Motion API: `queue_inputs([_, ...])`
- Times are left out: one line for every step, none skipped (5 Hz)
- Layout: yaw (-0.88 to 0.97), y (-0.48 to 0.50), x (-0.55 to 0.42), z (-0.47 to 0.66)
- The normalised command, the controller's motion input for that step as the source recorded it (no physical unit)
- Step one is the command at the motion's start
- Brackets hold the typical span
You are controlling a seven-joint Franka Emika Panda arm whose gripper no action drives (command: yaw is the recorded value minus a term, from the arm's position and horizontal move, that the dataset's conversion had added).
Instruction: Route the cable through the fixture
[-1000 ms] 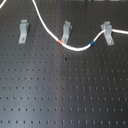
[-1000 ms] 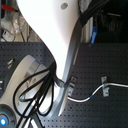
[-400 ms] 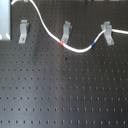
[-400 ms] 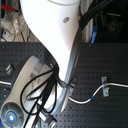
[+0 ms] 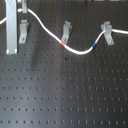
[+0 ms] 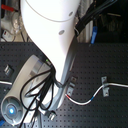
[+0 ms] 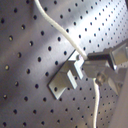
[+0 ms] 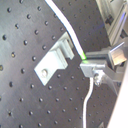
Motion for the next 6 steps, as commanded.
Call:
queue_inputs([0.02, -0.022, -0.230, 0.33])
queue_inputs([0.14, -0.013, -0.170, 0.35])
queue_inputs([0.23, 0.009, -0.153, 0.30])
queue_inputs([0.29, 0.005, -0.150, 0.12])
queue_inputs([0.23, 0.057, -0.121, 0.10])
queue_inputs([0.07, 0.199, -0.144, 0.14])
